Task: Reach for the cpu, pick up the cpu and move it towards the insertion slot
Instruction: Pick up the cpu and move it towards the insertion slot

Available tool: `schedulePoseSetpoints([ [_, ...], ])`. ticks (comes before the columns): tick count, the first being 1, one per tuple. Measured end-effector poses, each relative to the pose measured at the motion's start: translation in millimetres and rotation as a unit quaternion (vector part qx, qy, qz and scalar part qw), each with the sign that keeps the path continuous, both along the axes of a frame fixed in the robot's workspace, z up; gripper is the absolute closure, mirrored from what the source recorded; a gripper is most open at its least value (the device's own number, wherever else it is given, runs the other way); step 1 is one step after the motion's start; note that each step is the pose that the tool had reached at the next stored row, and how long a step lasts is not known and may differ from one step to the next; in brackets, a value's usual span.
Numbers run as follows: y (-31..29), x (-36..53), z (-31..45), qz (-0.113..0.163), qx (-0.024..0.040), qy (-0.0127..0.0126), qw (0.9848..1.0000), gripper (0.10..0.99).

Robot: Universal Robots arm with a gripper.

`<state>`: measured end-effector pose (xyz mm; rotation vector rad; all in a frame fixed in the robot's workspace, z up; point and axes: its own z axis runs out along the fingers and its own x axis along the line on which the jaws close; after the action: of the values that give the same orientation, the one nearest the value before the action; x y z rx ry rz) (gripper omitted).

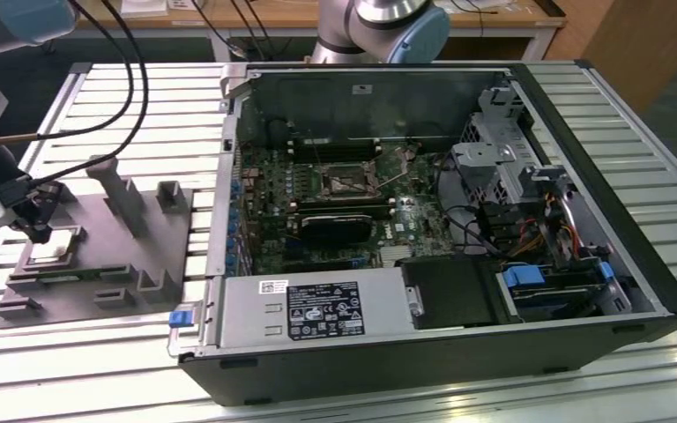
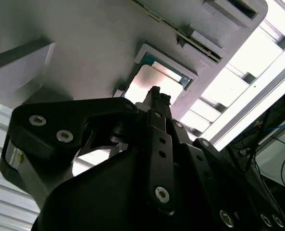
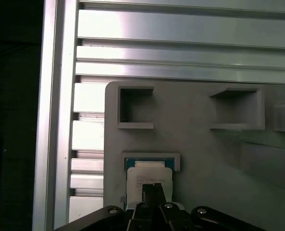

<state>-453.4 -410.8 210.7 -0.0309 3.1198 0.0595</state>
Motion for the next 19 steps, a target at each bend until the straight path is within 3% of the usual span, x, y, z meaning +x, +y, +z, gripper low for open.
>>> schedulePoseSetpoints([
  [3, 0.0, 0.0, -4.9, 0.0, 0.0, 0.0, 1.0, 0.98],
  [19, -3.5, -0.1, -8.7, -0.001, -0.0001, 0.0, 1.0, 0.98],
])
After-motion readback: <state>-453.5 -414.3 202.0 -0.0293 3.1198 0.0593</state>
